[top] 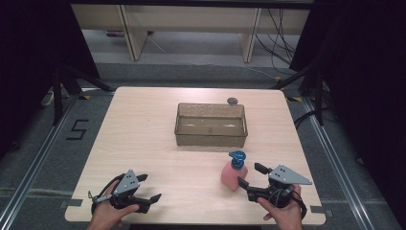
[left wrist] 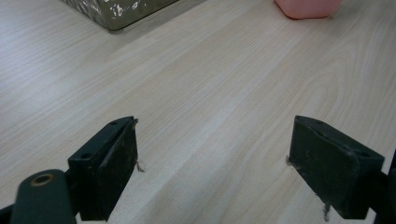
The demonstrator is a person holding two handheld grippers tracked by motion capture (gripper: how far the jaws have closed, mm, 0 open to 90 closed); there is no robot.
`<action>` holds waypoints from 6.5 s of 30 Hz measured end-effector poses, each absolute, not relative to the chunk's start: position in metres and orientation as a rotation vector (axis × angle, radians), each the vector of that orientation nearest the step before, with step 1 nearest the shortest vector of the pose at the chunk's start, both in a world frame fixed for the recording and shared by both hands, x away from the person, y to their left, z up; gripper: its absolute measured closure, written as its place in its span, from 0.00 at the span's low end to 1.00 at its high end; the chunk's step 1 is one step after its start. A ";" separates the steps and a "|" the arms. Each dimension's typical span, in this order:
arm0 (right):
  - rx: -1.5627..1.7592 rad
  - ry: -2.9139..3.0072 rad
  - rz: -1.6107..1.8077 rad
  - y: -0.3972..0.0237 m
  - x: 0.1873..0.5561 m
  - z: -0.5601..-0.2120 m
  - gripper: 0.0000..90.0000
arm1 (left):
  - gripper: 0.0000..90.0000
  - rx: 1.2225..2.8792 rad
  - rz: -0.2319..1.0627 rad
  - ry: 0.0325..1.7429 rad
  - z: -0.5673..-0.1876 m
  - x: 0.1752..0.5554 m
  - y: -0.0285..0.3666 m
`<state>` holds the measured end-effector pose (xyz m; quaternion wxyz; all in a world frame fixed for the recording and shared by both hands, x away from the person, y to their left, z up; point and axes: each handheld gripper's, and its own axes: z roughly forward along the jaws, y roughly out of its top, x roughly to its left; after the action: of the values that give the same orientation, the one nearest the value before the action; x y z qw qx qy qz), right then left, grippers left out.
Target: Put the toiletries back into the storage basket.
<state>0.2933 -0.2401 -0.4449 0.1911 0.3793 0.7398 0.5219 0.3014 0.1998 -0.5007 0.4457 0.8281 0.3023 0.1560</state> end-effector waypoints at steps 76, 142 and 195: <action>0.988 2.078 1.400 -0.210 0.330 -0.445 0.59 | 0.17 2.043 0.388 0.734 -0.499 0.299 0.201; 0.927 1.967 1.439 -0.206 0.383 -0.369 0.60 | 0.17 2.032 0.394 0.756 -0.499 0.300 0.205; 1.100 1.883 1.391 -0.198 0.468 -0.360 0.60 | 0.17 2.018 0.382 0.756 -0.498 0.301 0.205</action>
<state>0.4678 -0.1982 -0.3603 0.2741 0.4089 0.7000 0.5173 0.3007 0.2048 -0.4981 0.4589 0.8192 0.3070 0.1551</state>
